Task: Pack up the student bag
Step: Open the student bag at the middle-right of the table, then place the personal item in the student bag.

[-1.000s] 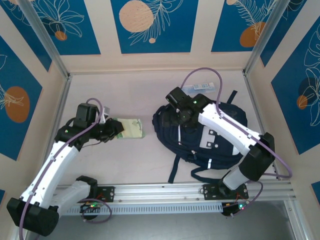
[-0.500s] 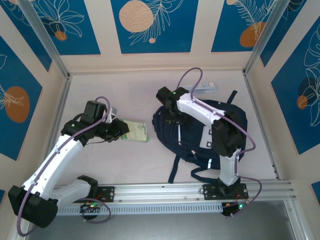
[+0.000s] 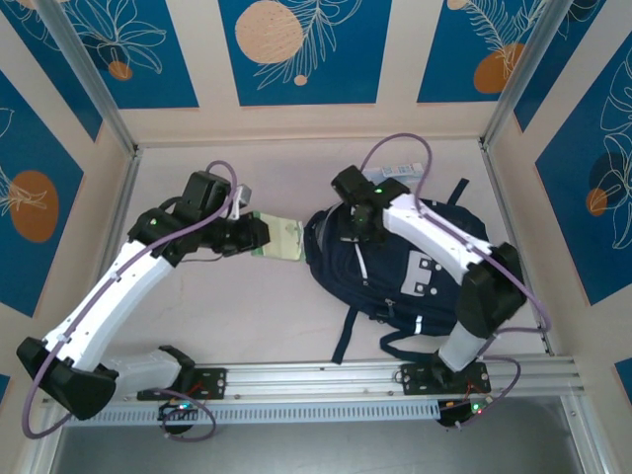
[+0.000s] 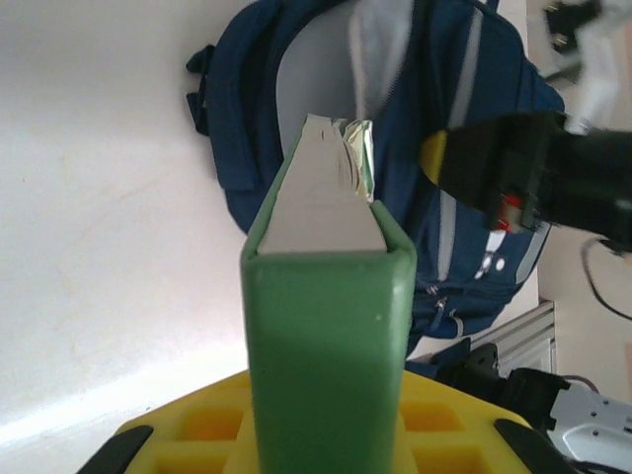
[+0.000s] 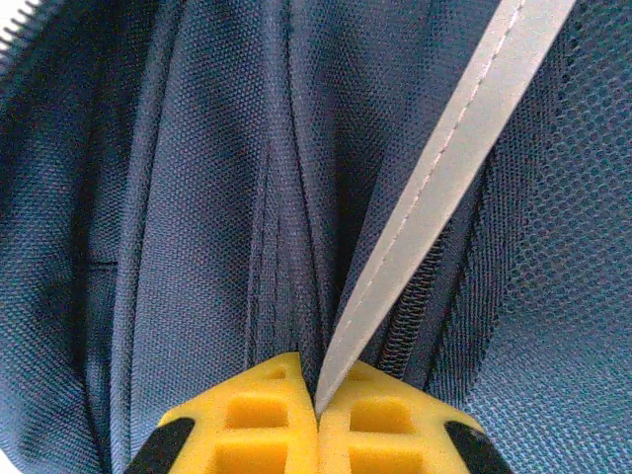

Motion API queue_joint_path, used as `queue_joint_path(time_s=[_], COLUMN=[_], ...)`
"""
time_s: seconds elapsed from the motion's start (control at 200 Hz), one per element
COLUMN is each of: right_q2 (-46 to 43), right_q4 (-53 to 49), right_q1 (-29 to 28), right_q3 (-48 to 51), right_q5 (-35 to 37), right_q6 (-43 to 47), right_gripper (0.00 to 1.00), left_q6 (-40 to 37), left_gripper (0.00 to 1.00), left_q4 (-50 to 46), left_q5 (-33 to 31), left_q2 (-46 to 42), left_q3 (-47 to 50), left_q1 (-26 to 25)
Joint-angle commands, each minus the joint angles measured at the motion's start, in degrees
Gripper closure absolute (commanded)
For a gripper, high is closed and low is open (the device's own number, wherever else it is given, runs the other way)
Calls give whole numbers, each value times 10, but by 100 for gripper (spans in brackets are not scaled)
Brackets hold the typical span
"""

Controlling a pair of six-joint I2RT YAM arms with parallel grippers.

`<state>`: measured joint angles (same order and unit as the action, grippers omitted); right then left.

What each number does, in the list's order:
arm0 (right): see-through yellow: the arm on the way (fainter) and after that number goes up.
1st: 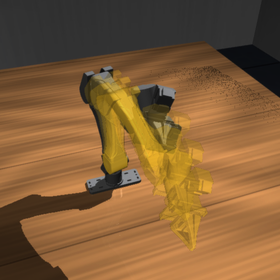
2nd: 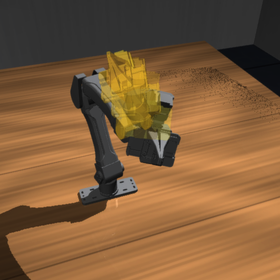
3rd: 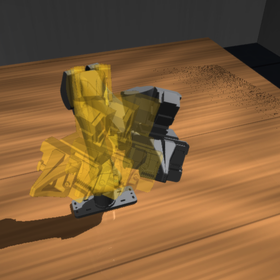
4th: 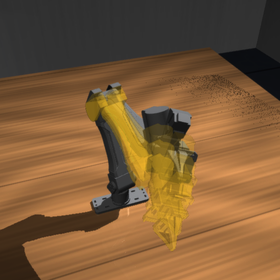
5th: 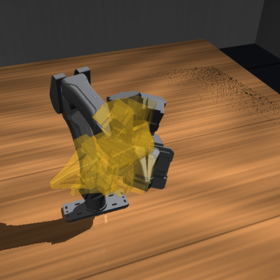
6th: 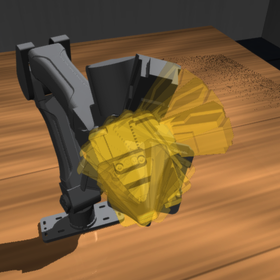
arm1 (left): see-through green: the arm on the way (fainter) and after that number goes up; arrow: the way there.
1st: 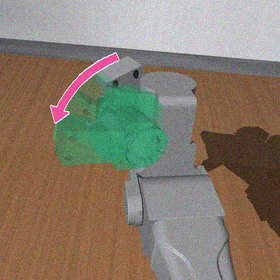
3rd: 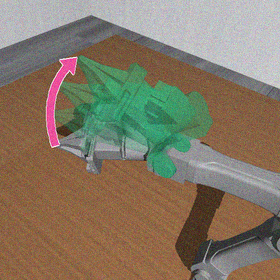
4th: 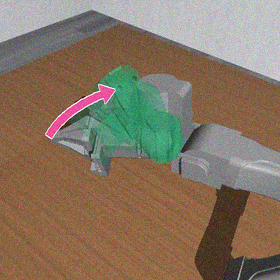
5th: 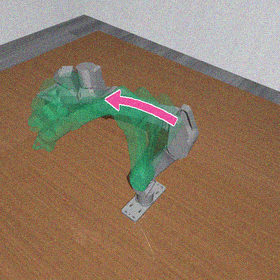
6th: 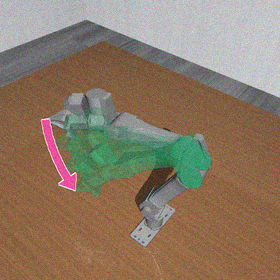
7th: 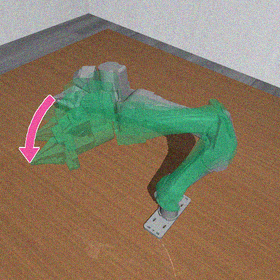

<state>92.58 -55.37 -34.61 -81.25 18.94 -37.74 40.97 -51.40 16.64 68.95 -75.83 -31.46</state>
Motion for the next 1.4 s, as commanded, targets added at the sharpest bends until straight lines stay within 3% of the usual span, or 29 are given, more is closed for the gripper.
queue_joint_path(time_s=[0.0,0.15,0.445,0.62,0.735,0.825,0.95,1.235,1.395], right_q2=[-76,-172,-252,-305,-323,-329,-340,-329,-297], right_q4=[0,60,67,44,70,79,184,258,259], right_q1=[14,35,110,188,249,244,263,313,317], right_q3=[36,76,81,80,104,124,161,146,112], right_q5=[-77,-175,-412,-508,-622,-654,-700,-697,-711], right_q6=[90,130,167,243,218,214,139,42,41], right_gripper=[100,100,100,100,100,100,100,100,100], left_q6=[-6,3,46,33,34,56,56,110,118], left_gripper=[100,100,100,100,100,100,100,100,100], left_q4=[6,49,242,272,264,282,296,371,402], left_q5=[2,24,159,197,201,205,198,234,257], left_q2=[10,22,90,120,140,150,160,210,281], left_q3=[-19,-1,36,2,-14,-18,-22,9,-38], left_q1=[6,7,-15,-22,-20,-18,-18,-22,-54])
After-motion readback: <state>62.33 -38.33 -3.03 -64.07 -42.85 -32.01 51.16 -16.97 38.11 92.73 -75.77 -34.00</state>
